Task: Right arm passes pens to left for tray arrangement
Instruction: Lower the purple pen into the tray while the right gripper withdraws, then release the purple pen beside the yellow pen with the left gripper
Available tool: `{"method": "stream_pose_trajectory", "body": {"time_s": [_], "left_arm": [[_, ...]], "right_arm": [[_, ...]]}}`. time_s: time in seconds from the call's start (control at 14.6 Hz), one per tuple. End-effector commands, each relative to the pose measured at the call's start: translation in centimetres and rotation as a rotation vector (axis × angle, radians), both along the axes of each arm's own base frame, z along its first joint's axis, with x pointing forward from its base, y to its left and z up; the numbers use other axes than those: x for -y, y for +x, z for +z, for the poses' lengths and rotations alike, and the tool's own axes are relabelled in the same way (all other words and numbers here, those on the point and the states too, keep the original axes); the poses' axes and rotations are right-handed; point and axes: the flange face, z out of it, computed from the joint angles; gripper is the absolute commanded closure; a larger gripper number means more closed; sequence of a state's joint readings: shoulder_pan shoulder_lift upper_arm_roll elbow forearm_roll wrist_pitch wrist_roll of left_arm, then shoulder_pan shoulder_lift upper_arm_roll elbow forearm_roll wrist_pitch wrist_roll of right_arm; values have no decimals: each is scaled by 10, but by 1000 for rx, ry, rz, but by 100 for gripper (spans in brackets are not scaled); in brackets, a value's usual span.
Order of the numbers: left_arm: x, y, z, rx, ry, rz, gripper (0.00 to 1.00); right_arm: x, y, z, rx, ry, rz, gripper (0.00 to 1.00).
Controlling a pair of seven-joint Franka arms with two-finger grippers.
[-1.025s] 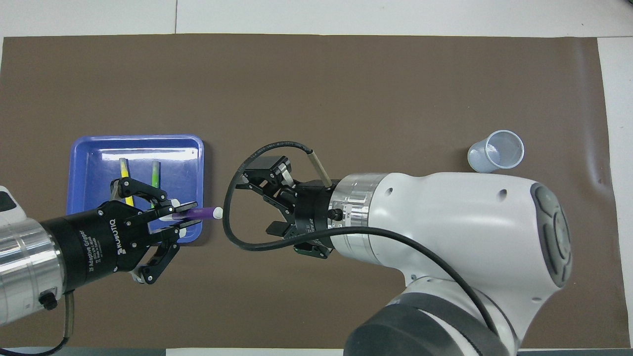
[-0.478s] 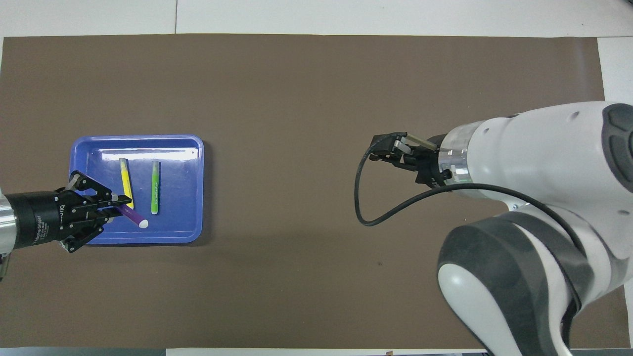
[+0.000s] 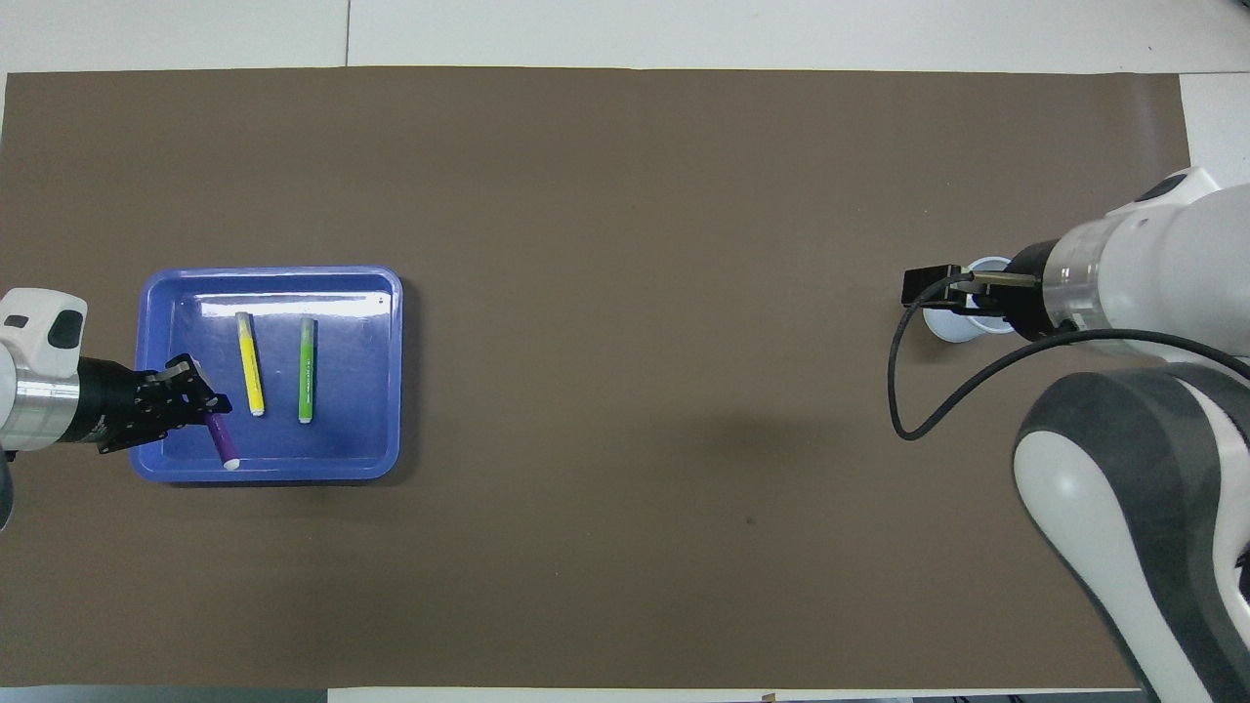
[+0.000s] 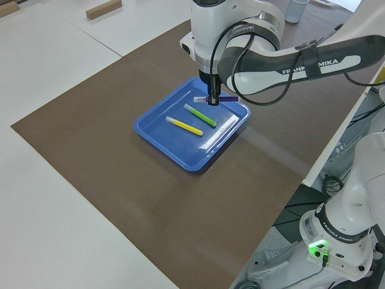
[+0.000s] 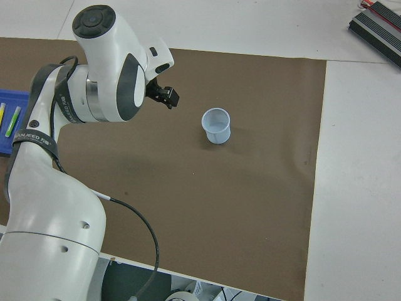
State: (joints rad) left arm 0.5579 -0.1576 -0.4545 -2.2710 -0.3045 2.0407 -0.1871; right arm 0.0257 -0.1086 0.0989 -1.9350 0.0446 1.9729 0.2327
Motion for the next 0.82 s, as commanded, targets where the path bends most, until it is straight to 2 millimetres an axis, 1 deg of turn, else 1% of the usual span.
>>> {"method": "stream_pose_trajectory", "body": {"time_s": [0.0,0.14,0.27,0.34,0.41,0.48,0.55,0.61,0.75], "left_arm": [[-13,29,-27,4,80,-174,100],[-22,42,-50,12,145,-268,100],[-27,49,-69,22,166,-316,100],[-30,51,-76,26,170,-321,100],[-33,52,-79,32,175,-325,100],[-35,53,-89,22,182,-359,100],[-37,53,-95,17,192,-380,100],[-40,54,-96,23,193,-374,100],[-40,54,-95,25,193,-375,100]], "right_arm": [[34,0,6,12,-87,70,0],[57,7,15,-12,-92,59,0],[63,11,28,-42,-99,77,0],[69,12,31,-50,-118,76,0],[77,13,42,-54,-128,66,0],[80,17,46,-80,-129,66,0],[80,17,53,-93,-127,64,0],[82,17,59,-93,-113,60,0],[82,17,59,-102,-113,58,0]]}}
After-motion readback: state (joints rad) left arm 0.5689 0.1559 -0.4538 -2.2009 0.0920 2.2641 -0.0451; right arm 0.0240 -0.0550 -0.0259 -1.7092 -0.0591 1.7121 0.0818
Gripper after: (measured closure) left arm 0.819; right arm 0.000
